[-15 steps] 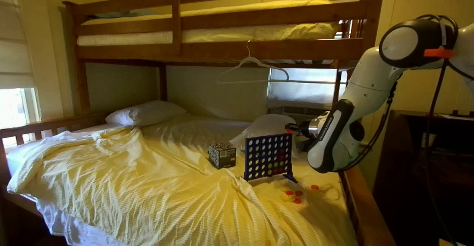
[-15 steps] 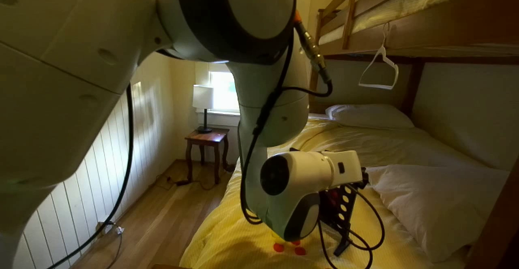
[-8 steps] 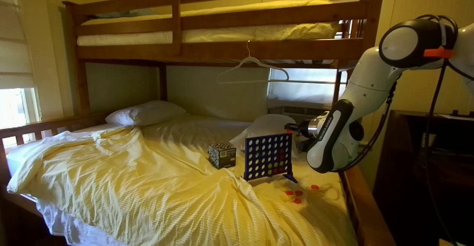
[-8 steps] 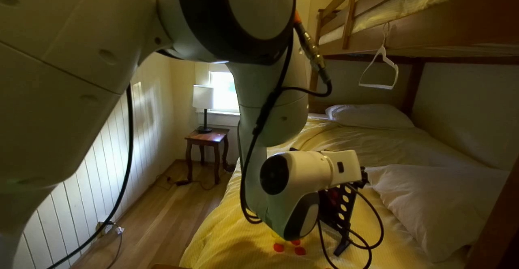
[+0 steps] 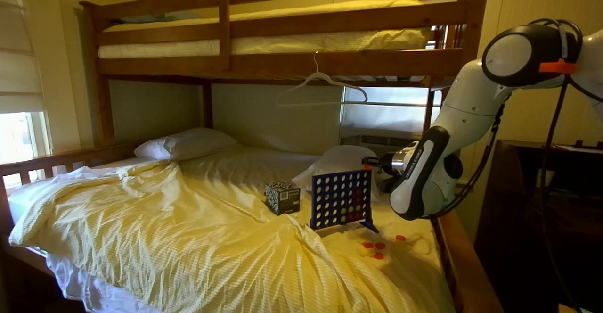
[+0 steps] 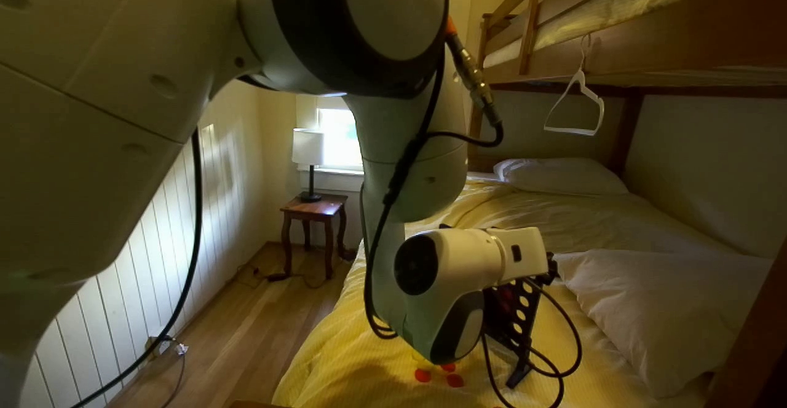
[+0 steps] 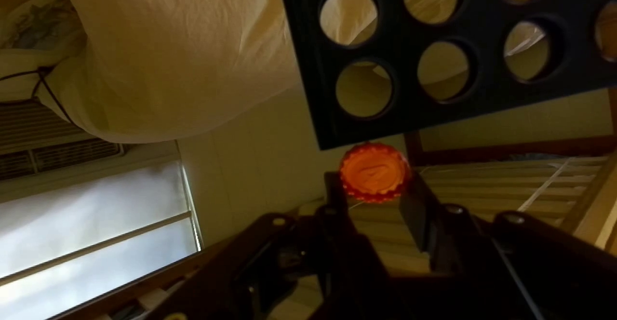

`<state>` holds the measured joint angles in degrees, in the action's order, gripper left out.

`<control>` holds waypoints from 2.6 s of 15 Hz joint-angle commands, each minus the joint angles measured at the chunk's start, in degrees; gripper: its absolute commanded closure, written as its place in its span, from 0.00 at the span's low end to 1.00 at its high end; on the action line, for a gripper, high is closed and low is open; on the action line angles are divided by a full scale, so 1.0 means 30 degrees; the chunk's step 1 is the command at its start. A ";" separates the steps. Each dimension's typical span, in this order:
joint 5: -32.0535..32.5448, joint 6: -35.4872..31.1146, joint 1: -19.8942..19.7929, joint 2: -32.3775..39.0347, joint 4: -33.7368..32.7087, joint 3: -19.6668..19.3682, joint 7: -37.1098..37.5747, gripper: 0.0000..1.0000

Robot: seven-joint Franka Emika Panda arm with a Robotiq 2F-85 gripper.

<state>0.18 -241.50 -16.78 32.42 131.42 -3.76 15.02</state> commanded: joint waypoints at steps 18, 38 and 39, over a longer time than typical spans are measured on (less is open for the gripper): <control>0.0022 -0.0464 -0.0052 0.0666 -0.0570 0.0027 0.0539 0.91; 0.0712 -0.0469 -0.0416 0.0446 0.0205 0.0084 0.0994 0.91; 0.0697 -0.0457 -0.0454 0.0293 0.0374 0.0092 0.1097 0.91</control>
<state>0.46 -241.51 -17.18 33.69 130.39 -3.76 16.32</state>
